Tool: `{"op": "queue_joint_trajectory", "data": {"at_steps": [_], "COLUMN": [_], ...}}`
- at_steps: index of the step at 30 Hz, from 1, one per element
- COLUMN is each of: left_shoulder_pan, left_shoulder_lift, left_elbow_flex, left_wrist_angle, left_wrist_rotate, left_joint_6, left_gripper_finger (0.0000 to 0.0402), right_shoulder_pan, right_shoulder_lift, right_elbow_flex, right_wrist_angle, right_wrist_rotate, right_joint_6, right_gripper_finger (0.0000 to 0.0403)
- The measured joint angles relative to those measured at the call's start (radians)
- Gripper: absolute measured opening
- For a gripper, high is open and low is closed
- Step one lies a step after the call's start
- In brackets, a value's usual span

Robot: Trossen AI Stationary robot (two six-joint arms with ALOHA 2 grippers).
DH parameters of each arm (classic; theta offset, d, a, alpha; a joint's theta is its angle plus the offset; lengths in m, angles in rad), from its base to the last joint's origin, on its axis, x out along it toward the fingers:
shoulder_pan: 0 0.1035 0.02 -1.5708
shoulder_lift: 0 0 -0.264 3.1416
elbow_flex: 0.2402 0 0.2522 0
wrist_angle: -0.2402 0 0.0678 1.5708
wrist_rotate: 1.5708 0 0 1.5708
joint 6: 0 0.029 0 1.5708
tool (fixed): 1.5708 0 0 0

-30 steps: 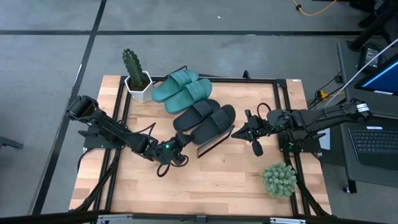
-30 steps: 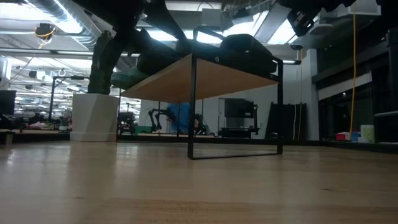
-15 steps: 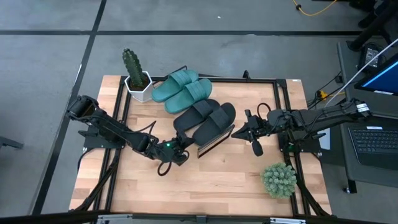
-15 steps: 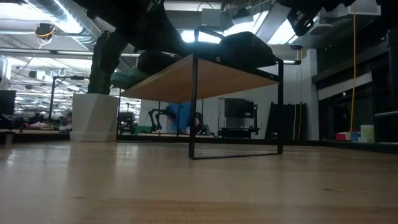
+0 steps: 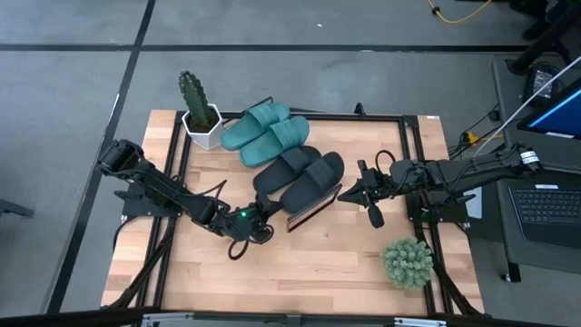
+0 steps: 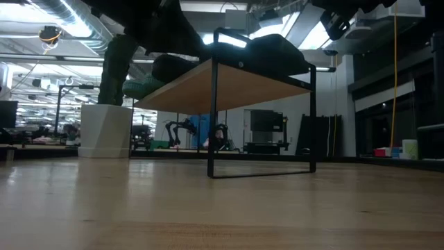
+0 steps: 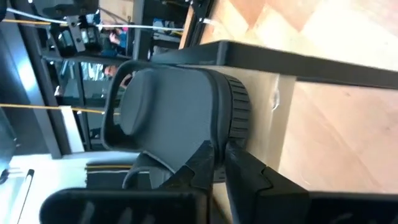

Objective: Pick and place slides into the shelf
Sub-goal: Put the black slipper onto the shelf

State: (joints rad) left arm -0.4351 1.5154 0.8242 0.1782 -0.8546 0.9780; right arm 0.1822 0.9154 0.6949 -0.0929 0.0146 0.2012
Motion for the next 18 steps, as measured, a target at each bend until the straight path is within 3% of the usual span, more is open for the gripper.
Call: {"op": "queue_joint_trajectory", "data": {"at_steps": [10, 18], "left_shoulder_pan": [0.0, -0.015], "left_shoulder_lift": [-0.001, -0.001], "left_elbow_flex": [0.0, 0.001], "left_wrist_angle": [0.081, 0.062], "left_wrist_rotate": [-0.025, -0.022], "left_joint_6": [-0.001, -0.006], "left_gripper_finger": [0.0063, 0.0056], "right_shoulder_pan": [0.0, 0.0], "right_shoulder_lift": [0.0, 0.0], "right_elbow_flex": [0.0, 0.0], "right_wrist_angle": [0.0, 0.0], "right_wrist_rotate": [0.0, 0.0], "right_joint_6": [0.0, 0.0], "right_gripper_finger": [0.0006, 0.0006]}}
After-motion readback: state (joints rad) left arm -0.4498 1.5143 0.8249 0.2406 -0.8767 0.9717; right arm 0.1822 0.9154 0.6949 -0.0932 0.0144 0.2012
